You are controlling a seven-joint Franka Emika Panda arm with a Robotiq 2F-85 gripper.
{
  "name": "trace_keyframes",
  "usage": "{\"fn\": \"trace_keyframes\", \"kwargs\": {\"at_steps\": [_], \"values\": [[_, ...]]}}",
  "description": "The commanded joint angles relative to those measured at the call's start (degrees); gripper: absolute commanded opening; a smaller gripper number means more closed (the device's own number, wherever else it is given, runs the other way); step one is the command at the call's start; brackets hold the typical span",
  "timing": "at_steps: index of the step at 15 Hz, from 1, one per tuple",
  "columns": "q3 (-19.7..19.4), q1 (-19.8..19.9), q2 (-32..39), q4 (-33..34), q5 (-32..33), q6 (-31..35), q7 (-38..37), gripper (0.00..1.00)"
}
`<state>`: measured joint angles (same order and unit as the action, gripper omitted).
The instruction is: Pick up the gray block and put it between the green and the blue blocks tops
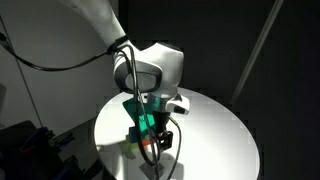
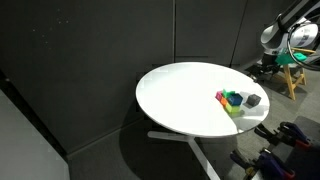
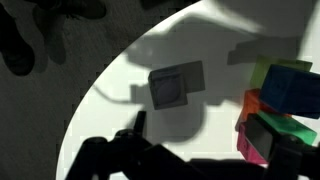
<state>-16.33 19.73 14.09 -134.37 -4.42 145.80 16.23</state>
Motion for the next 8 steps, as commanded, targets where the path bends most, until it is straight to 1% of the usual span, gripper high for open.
{"fn": "trace_keyframes", "kwargs": {"at_steps": [1,4,8], "values": [[2.26,2.37,1.03,0.46,-4.27,1.04,4.42,1.0],[3.36,3.52,2.49,0.72,-6.69,2.35,7.3,1.0],[4.37,4.85,5.05,1.0,-6.45,5.76,9.56,1.0]]}}
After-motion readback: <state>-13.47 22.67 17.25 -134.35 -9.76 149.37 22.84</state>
